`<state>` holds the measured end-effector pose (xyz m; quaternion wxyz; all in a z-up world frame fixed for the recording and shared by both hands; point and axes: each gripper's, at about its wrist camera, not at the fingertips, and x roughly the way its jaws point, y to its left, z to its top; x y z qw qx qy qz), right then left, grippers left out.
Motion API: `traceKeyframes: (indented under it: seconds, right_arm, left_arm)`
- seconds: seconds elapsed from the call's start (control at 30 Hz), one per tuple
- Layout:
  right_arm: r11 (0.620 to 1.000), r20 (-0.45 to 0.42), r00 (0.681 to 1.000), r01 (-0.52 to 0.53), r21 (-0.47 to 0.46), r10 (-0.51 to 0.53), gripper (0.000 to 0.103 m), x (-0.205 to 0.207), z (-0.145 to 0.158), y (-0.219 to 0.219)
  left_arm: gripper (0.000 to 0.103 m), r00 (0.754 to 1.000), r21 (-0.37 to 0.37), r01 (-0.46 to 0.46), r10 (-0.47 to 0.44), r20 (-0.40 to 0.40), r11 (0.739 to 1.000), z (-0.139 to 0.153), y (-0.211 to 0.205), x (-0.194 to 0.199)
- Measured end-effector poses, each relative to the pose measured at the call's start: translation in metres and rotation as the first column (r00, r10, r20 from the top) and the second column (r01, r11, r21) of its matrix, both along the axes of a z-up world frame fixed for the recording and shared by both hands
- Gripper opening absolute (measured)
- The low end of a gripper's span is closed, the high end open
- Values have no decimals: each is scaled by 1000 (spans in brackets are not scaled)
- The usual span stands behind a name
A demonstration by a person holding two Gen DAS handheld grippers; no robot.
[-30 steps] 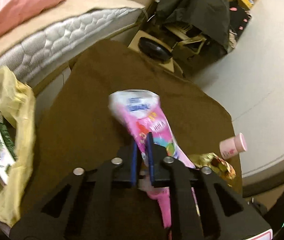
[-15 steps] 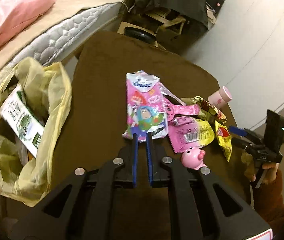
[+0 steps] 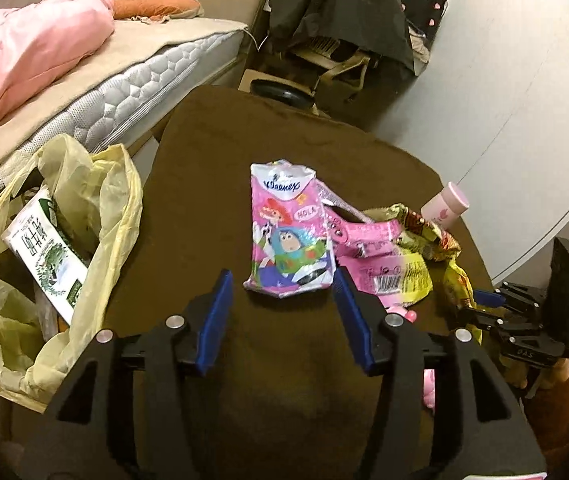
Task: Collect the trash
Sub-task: 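Grasp the pink Kleenex tissue pack with the left gripper while the right gripper holds a yellow wafer bag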
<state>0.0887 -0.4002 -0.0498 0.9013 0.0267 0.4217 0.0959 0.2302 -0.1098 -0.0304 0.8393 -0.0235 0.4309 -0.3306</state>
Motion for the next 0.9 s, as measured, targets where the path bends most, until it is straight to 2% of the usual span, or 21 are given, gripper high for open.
traceKeyframes:
  seconds: [0.17, 0.27, 0.33, 0.4, 0.47, 0.57, 0.6, 0.67, 0.7, 0.73, 0.8, 0.9]
  right_arm:
    - [999, 37, 998, 48, -1, -48, 30, -12, 6, -4]
    - [998, 42, 997, 65, 17, -66, 30, -13, 4, -5]
    - [997, 37, 997, 71, 34, -72, 30, -12, 0, -6]
    - [997, 33, 997, 71, 39, -73, 30, -11, -4, -5]
    - [997, 30, 997, 69, 42, -70, 30, -10, -7, -2]
    - [997, 34, 997, 69, 41, -71, 30, -10, -8, -1]
    - [997, 36, 997, 71, 40, -73, 30, -10, -8, -1]
    - [996, 39, 996, 75, 42, -77, 30, -11, -8, -2]
    - [996, 40, 996, 77, 44, -79, 30, -11, -8, -2]
    - [996, 41, 996, 77, 45, -79, 30, -11, -7, -2]
    - [996, 48, 996, 77, 42, -79, 30, -12, -3, -1]
    - [996, 65, 994, 80, 33, -82, 30, -13, 3, -1]
  left_arm:
    - [51, 996, -49, -87, 87, 9, 995, 3, 4, 10]
    - [64, 993, -116, -113, 111, -31, 987, 1, 4, 22]
    - [73, 993, -120, -118, 115, -32, 986, -1, -4, 29]
    - [74, 995, -88, -95, 94, -26, 992, -3, -19, 35]
    - [74, 998, -6, -61, 61, 2, 998, -6, -42, 39]
    - [74, 997, 161, -69, 61, 54, 985, -16, -66, 43]
    - [72, 997, 185, -72, 64, 52, 980, -19, -69, 44]
    - [62, 998, 199, -58, 55, 21, 978, -26, -71, 47]
    - [55, 998, 205, -64, 59, 30, 977, -25, -71, 46]
    - [43, 998, 201, -60, 56, 26, 978, -26, -69, 45]
    - [32, 999, 173, -41, 43, -5, 984, -24, -65, 42]
    - [29, 999, 154, -37, 35, 19, 987, -12, -59, 29]
